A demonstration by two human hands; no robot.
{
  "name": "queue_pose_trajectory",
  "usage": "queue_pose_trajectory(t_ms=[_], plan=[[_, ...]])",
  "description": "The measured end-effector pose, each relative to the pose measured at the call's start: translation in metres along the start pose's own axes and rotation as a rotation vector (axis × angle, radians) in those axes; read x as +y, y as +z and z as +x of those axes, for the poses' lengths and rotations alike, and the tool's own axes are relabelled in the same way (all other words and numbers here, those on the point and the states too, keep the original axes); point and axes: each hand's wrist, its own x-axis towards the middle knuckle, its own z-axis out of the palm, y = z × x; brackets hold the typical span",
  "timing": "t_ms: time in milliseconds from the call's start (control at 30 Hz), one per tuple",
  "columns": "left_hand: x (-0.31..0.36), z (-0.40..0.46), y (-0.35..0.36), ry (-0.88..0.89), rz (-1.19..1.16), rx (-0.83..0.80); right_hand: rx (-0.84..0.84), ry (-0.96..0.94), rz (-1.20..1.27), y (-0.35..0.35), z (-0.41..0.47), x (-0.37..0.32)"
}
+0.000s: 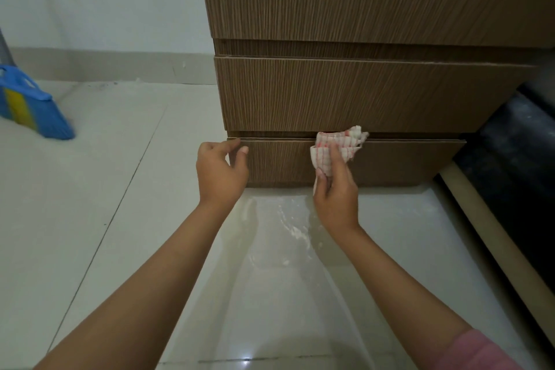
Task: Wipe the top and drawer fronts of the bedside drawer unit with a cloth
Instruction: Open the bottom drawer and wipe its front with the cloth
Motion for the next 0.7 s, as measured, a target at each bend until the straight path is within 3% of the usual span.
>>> queue_pose_trajectory(t_ms=[267,400,700], plan=[[0.028,-0.026,-0.010,0.126,-0.334,-0.406,-0.267,0.045,-0.018,-0.003,-0.011,-0.032],[0.029,-0.027,-0.016,-0.052,-0.577,-0.593,-0.387,0.031,0.007,-0.005,-0.011,-0.043],[0.030,-0.027,-0.027,-0.375,-0.753,-0.585,-0.588,0.028,0.187,-0.010,-0.015,-0.052]])
